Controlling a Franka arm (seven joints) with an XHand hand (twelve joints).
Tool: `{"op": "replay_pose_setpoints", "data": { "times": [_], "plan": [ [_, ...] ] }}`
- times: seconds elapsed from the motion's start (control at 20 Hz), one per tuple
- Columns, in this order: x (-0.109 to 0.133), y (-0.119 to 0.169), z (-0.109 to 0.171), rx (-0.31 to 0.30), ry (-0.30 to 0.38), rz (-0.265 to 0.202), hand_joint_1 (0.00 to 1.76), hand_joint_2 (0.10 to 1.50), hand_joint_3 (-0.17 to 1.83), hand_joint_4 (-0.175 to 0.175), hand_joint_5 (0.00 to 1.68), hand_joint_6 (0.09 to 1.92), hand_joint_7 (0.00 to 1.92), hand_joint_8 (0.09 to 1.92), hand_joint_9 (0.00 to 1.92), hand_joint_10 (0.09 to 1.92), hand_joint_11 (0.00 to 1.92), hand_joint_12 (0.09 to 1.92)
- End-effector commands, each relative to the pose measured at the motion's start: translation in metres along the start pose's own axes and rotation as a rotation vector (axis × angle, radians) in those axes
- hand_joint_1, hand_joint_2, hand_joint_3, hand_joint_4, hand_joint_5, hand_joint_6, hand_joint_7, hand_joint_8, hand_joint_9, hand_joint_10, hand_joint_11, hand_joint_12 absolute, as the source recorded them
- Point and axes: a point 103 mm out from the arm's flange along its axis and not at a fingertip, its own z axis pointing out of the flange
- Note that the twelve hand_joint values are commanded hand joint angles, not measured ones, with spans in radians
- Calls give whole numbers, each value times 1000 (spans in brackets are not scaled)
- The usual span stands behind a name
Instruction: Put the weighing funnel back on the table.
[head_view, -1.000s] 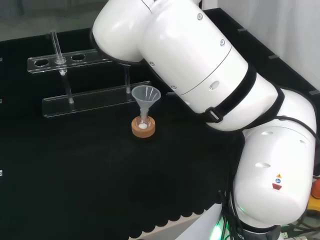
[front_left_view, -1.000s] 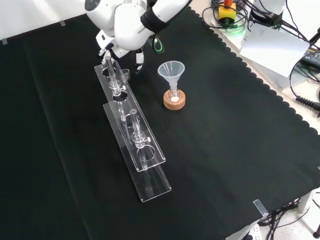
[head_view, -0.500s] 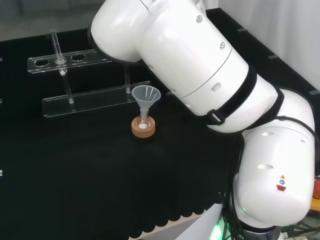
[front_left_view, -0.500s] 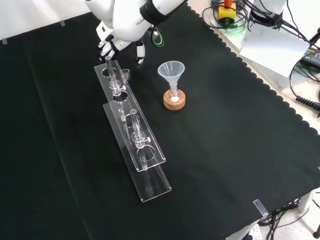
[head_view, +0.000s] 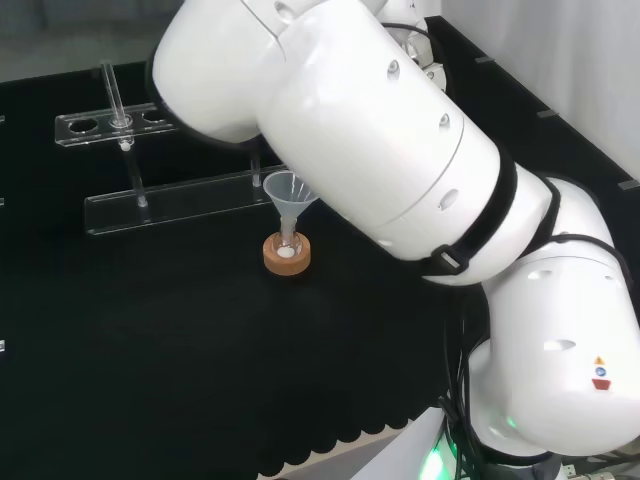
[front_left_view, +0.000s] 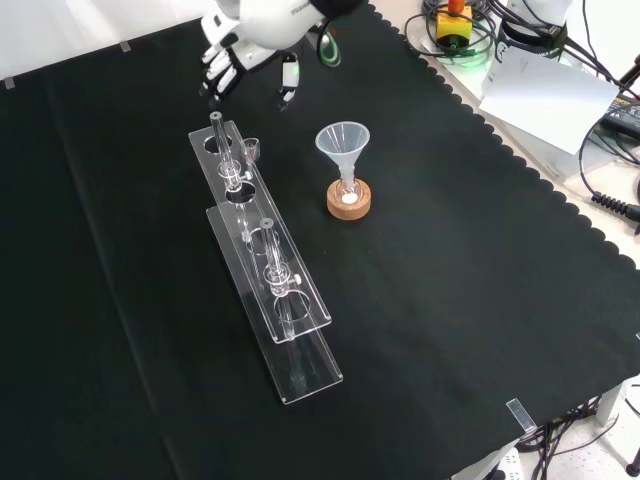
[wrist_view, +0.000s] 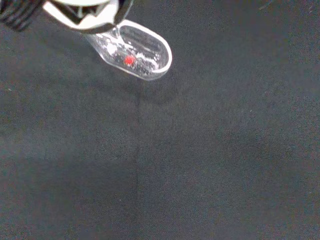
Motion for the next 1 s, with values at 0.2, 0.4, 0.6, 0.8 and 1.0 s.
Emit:
{"op": "replay_pose_setpoints", "data": {
  "times": [0.2, 0.4, 0.6, 0.8, 1.0],
  "plan": [
    [-14, -51, -21, -24, 56, 19, 839, 585, 602, -67, 388, 106, 120, 677, 367, 687, 141, 1428],
    [-10, -64, -27, -49, 43, 21, 832, 587, 600, -67, 391, 99, 133, 678, 374, 684, 152, 1429],
    [10, -88, -41, -49, 33, 9, 821, 590, 596, -67, 394, 92, 140, 677, 385, 683, 170, 1430],
    [19, -103, -48, -42, 32, 9, 816, 594, 590, -67, 397, 87, 144, 675, 394, 677, 184, 1427],
    [29, -116, -53, -47, 26, 9, 813, 597, 585, -66, 397, 87, 146, 673, 399, 673, 194, 1425]
  ]
}}
